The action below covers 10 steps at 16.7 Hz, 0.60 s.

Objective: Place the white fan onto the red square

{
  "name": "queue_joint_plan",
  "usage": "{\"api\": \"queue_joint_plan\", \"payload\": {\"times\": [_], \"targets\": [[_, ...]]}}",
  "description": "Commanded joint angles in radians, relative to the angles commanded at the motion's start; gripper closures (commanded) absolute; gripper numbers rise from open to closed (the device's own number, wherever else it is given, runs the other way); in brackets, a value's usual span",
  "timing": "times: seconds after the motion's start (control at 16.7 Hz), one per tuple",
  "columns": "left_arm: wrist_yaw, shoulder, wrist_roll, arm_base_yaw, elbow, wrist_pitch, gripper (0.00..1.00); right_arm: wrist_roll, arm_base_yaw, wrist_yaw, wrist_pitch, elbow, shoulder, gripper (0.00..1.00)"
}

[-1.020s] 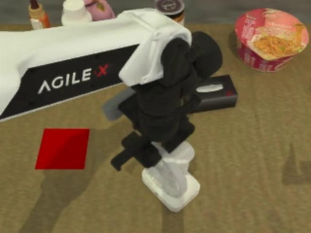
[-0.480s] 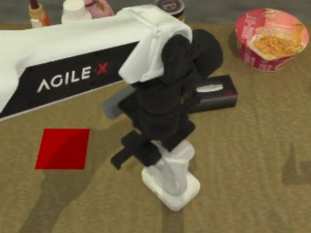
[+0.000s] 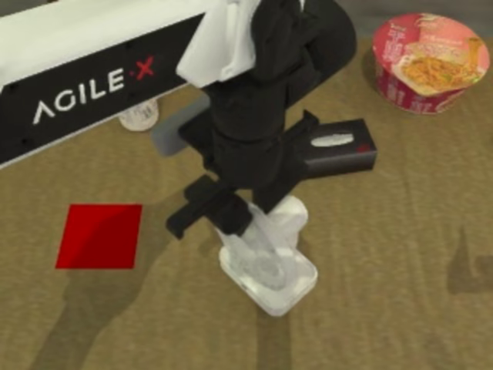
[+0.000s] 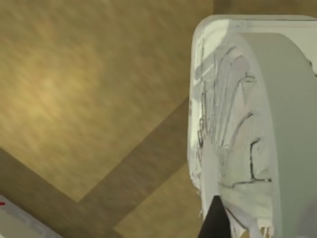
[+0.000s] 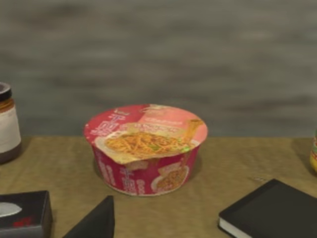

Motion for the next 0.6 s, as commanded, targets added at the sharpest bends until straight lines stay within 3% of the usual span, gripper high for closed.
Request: {"api": "queue_joint_plan", "payload": {"times": [0.3, 0.6], "targets": [[0.0, -0.009, -0.016, 0.032, -0.014, 0.003, 1.0, 0.0, 0.0, 0.0, 0.0, 0.0, 0.0, 0.0], [-0.001, -0.077, -0.104, 0.288, -0.082, 0.008, 1.0, 0.0, 0.0, 0.0, 0.0, 0.0, 0.0, 0.0]]}}
